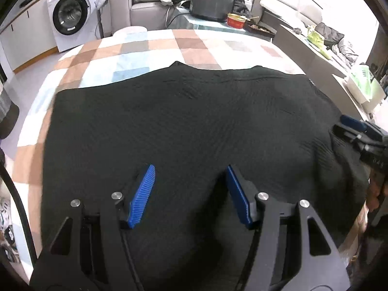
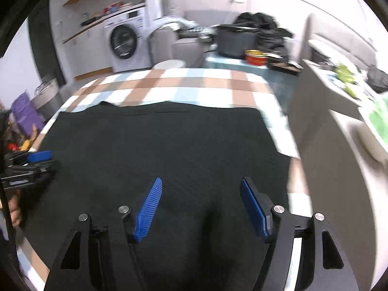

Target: Fold small clothes

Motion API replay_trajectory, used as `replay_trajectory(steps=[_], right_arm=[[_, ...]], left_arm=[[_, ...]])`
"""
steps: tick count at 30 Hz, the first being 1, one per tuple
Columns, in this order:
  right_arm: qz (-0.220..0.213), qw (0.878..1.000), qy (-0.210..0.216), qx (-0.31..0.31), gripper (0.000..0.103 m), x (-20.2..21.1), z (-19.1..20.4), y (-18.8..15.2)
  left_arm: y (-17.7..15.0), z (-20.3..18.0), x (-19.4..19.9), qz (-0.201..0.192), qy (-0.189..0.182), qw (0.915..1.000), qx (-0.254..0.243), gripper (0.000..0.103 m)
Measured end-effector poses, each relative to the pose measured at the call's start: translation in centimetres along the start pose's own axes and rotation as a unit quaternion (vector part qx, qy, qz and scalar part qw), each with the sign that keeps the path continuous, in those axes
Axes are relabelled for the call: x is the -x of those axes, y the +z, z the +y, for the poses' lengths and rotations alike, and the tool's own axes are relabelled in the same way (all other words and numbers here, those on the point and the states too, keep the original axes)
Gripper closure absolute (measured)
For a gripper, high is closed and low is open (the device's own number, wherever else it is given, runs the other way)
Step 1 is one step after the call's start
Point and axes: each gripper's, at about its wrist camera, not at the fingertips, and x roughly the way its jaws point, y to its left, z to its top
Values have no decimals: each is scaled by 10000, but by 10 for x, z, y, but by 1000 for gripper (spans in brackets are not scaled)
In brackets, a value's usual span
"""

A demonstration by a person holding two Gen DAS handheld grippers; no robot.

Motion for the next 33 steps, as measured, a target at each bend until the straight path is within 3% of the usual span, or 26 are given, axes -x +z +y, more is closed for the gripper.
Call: replay_trajectory(steps=[3,6,7,9,13,16,19,22,26,33], right_arm=[[380,9986,310,184,35,-36,18,8],[518,9978,20,423,35,-52,20,3],[528,9973,-71,503,35,-50,15,2],[534,9977,-104,396,34,-43,-6,2],[563,9959,-582,-401,37,-30,-72,3],[404,9933,-157,-1072,37,-17,-108,3],[251,9925,313,-1158,38,-11,-117,7],[308,9868,686,-1436,52,-20,-121,9],[227,9777,849,-1907,60,-25,-137,9],[188,9751,909,-2012,60,-36,-147,23]], left_arm=[[1,0,-10,8,133,9999,-85,44],[-7,10,-5,-112,124,9999,-33,43],[-10,14,-3,-136,145,9998,-15,37],[-21,23,4,-180,228,9996,41,31],[-38,36,14,-250,361,9989,159,31],[-45,40,25,-277,438,9979,376,32],[-51,42,41,-427,359,9970,542,32],[-59,49,57,-532,336,9955,710,32],[-73,60,77,-576,524,9935,832,32],[-93,83,93,-588,587,9891,1217,32]])
